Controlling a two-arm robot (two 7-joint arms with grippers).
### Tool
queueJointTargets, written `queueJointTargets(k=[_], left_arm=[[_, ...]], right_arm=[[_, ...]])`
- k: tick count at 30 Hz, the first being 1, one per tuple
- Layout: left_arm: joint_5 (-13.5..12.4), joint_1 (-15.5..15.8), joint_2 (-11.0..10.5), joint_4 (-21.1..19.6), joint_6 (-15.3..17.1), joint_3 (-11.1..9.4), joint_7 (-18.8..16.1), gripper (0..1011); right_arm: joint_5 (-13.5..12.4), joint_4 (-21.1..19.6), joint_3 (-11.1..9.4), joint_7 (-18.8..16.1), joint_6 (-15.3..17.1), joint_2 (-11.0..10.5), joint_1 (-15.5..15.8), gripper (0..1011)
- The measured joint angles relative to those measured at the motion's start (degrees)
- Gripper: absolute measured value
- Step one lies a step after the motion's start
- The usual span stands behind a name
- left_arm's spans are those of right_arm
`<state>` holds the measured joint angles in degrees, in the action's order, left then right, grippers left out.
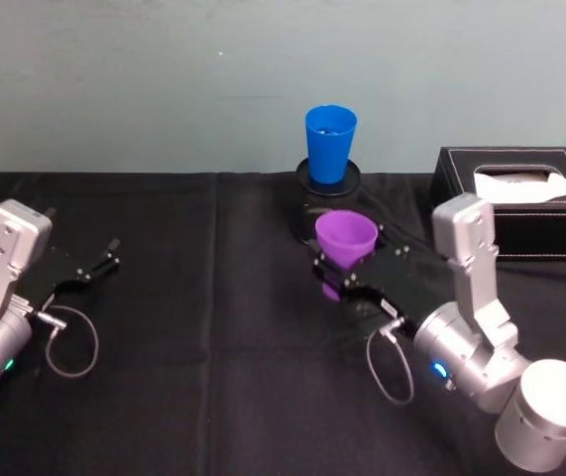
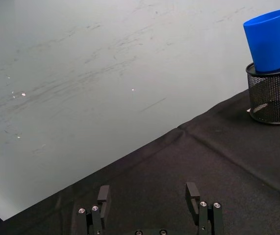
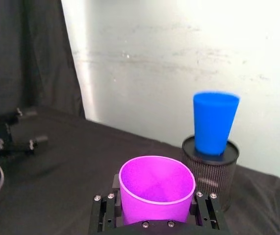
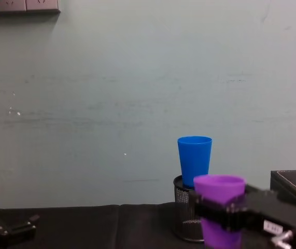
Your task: Pick up one cup with a gripper and tap it against the other cup.
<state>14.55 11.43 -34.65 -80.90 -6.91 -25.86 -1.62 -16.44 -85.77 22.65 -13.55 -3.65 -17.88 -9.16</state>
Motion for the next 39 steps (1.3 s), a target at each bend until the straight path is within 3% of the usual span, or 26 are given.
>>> queueJointTargets(k=[3, 7, 39], left_arm=[[0.0, 0.0, 0.0, 0.0, 0.0, 0.0, 0.0, 1000], [0.0, 0.0, 0.0, 0.0, 0.0, 0.0, 0.0, 1000], [0.0, 0.0, 0.0, 0.0, 0.0, 0.0, 0.0, 1000]], right_arm=[[-1.0, -3.7, -1.4, -0.6, 1.6, -0.5, 1.0, 734], [-1.0, -5.6, -2.3, -0.9, 2.1, -0.7, 1.8, 735], [-1.1, -5.1, -2.0, -0.9, 2.0, -0.6, 1.5, 734]])
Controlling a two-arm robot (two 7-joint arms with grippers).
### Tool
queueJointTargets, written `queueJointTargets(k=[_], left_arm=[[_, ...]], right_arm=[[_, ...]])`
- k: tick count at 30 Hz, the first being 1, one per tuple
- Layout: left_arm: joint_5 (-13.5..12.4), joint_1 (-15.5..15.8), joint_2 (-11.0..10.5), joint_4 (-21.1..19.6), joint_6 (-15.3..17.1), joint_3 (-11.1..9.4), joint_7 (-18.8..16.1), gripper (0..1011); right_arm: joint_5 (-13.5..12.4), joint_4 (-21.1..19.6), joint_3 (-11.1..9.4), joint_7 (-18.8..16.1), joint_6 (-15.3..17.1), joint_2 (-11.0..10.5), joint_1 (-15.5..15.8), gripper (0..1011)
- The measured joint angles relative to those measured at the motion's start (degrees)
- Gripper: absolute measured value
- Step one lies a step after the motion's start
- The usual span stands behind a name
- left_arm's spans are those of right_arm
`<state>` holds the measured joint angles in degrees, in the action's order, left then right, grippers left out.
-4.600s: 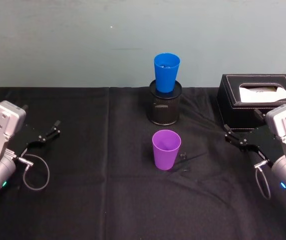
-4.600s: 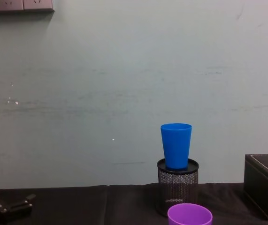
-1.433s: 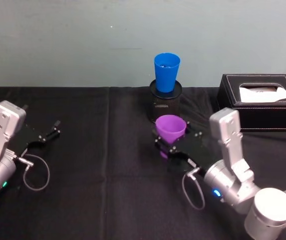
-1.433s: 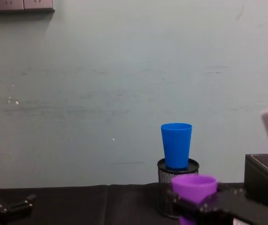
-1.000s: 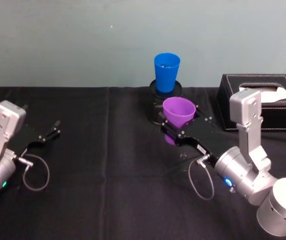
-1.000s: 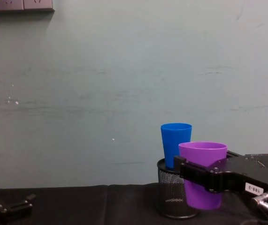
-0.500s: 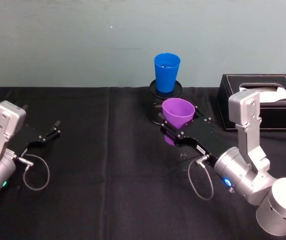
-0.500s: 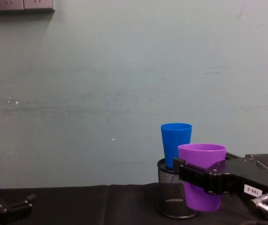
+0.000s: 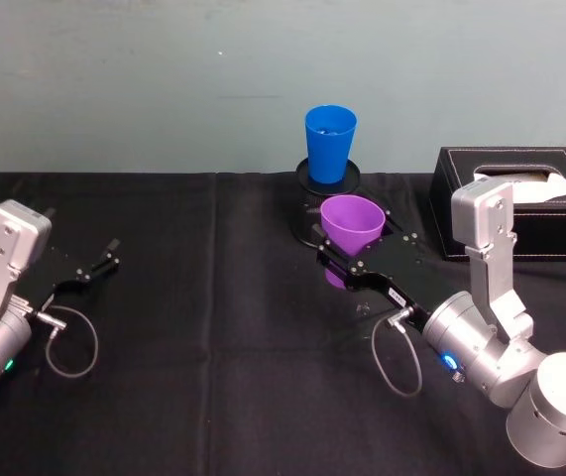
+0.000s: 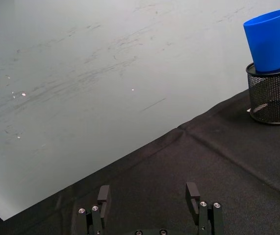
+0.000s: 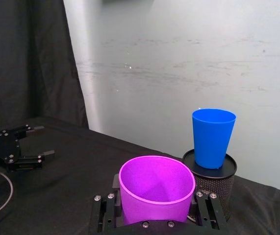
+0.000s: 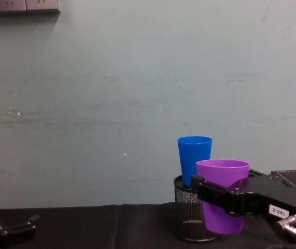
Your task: Pick up one cup with a gripper and tap it against the other cup.
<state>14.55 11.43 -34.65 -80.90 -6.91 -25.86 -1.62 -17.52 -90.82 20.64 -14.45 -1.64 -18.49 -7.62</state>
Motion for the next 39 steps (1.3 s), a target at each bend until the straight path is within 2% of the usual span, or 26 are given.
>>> queueJointTargets(k=[39], left_arm=[[0.0, 0.0, 0.0, 0.0, 0.0, 0.0, 0.0, 1000]], right_arm=[[0.0, 0.1, 0.0, 0.0, 0.0, 0.0, 0.0, 734]])
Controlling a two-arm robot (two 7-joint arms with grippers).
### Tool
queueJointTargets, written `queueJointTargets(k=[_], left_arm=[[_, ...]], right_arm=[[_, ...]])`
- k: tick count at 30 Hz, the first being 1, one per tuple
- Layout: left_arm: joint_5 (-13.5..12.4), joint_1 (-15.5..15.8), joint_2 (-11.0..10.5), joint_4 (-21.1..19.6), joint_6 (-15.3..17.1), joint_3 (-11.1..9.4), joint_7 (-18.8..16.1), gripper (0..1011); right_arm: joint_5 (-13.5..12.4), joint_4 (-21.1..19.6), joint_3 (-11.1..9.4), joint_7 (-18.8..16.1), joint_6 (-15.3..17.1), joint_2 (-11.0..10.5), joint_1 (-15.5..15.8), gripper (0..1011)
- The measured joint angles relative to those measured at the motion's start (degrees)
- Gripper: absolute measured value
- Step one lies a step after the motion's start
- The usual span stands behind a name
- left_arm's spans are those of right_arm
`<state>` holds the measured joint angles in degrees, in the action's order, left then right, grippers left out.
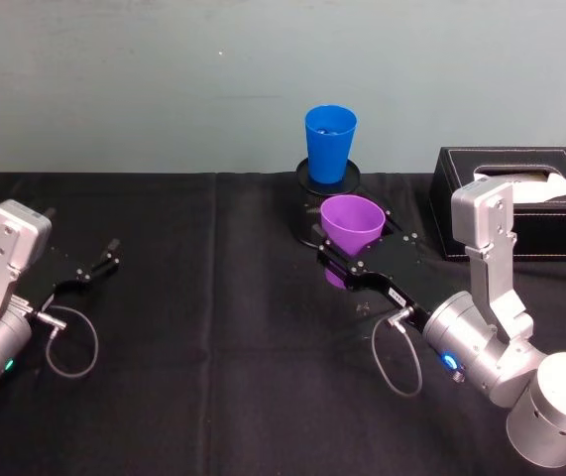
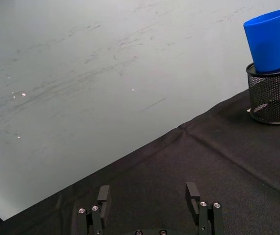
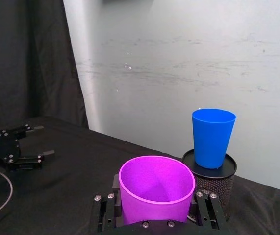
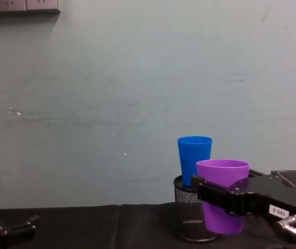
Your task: Pick up one cup with a gripper and tap it against the other cup.
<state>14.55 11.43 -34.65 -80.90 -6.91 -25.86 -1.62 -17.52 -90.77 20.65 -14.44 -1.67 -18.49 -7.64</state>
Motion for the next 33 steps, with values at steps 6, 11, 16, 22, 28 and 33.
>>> queueJointTargets(k=[6, 11, 16, 22, 28, 33], left_arm=[[0.0, 0.0, 0.0, 0.0, 0.0, 0.0, 0.0, 1000], [0.0, 0.0, 0.0, 0.0, 0.0, 0.0, 0.0, 1000], [0.0, 0.0, 0.0, 0.0, 0.0, 0.0, 0.0, 1000], [0.0, 0.0, 0.0, 0.0, 0.0, 0.0, 0.0, 1000], [0.0, 0.0, 0.0, 0.0, 0.0, 0.0, 0.0, 1000], [0.0, 0.0, 0.0, 0.0, 0.0, 0.0, 0.0, 1000]], right_arm=[[0.0, 0.0, 0.0, 0.0, 0.0, 0.0, 0.0, 734], [0.0, 0.0, 0.0, 0.0, 0.0, 0.0, 0.0, 734], [0.0, 0.0, 0.0, 0.0, 0.0, 0.0, 0.0, 735], [0.0, 0.0, 0.0, 0.0, 0.0, 0.0, 0.0, 735], [0.0, 0.0, 0.0, 0.0, 0.0, 0.0, 0.0, 734], [0.0, 0.0, 0.0, 0.0, 0.0, 0.0, 0.0, 734]])
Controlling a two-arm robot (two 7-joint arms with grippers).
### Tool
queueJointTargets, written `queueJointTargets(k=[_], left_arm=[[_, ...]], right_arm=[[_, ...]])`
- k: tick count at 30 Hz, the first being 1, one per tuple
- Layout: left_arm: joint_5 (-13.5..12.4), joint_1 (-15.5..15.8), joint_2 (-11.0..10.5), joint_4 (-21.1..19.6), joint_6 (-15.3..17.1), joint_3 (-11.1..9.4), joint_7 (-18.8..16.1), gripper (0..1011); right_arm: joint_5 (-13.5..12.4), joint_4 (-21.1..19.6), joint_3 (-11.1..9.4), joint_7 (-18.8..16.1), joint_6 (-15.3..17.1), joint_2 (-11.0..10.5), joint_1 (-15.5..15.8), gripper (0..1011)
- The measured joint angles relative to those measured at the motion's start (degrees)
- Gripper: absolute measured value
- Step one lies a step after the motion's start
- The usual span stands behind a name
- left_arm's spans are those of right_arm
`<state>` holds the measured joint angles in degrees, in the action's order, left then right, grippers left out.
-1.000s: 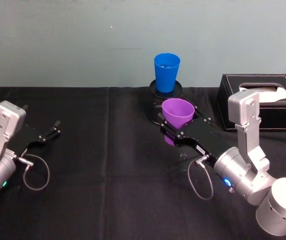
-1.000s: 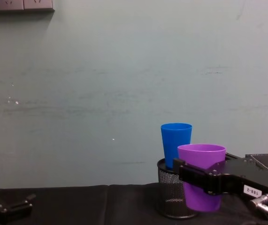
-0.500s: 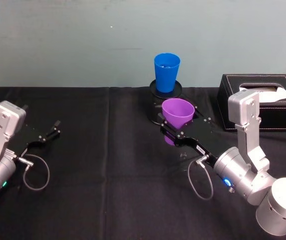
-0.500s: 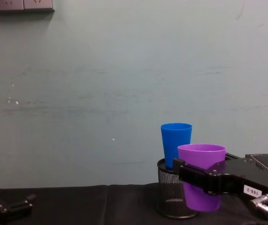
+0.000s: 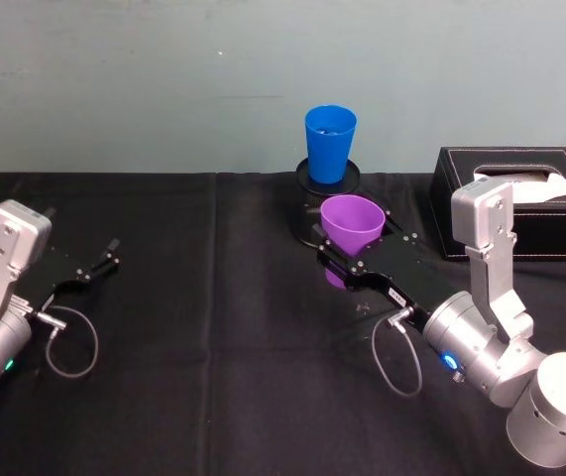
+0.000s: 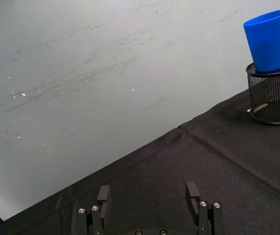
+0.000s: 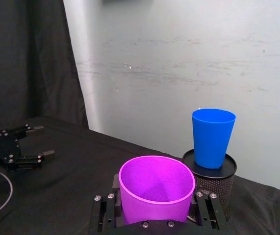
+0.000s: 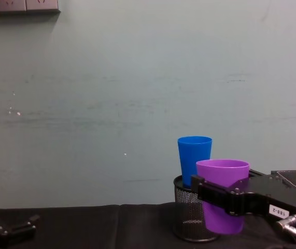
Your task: Pick up one cup with a gripper and tap it against the other cup.
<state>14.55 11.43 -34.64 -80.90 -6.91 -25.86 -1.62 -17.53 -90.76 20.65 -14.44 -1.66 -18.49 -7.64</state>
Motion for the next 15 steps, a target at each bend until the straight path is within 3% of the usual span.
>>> queueJointTargets(k=[15], left_arm=[[0.0, 0.0, 0.0, 0.0, 0.0, 0.0, 0.0, 1000]], right_arm=[[0.0, 0.0, 0.0, 0.0, 0.0, 0.0, 0.0, 734]])
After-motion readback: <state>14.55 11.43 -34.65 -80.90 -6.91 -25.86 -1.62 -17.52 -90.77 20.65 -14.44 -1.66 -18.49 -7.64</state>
